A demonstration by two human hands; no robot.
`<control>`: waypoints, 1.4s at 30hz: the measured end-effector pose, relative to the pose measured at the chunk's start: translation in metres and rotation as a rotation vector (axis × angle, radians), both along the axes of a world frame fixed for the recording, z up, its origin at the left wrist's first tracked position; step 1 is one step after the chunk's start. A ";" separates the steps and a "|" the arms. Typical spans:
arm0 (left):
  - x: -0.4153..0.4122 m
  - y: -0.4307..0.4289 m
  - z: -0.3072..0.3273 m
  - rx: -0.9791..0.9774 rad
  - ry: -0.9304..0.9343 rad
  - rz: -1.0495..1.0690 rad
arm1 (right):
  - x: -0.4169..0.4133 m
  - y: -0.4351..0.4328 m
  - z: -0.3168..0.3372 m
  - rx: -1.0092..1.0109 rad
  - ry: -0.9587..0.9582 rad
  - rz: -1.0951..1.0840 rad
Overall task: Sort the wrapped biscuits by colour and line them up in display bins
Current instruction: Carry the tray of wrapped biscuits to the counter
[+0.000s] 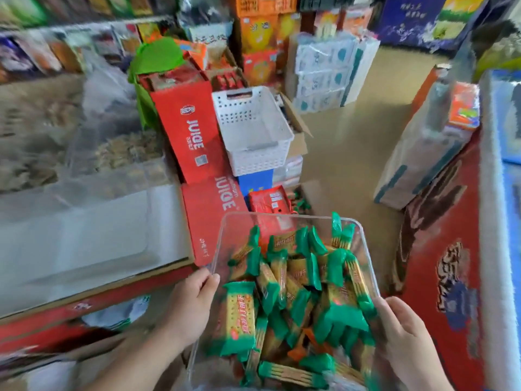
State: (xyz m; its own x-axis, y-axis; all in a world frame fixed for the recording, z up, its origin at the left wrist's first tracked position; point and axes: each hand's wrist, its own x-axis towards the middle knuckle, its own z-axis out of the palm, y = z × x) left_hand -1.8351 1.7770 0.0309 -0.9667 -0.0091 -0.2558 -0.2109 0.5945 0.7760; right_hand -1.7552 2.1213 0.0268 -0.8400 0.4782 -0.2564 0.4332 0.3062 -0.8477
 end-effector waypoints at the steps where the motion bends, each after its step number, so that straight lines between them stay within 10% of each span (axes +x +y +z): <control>1: -0.007 0.000 0.000 -0.004 -0.004 0.042 | -0.021 0.003 -0.002 0.000 -0.006 0.042; 17: -0.168 -0.049 -0.010 -0.090 -0.031 0.360 | -0.294 -0.051 -0.020 0.007 -0.038 0.435; 42: -0.241 -0.064 -0.082 -0.726 -0.376 0.354 | -0.387 -0.072 -0.092 0.005 -0.415 0.897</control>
State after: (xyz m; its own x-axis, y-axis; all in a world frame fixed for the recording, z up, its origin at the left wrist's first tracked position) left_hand -2.0765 1.7134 -0.0515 -0.7299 -0.5744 -0.3706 -0.6402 0.7645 0.0758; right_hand -2.1423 2.0493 -0.0656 -0.7357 -0.2893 -0.6124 0.3015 0.6698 -0.6786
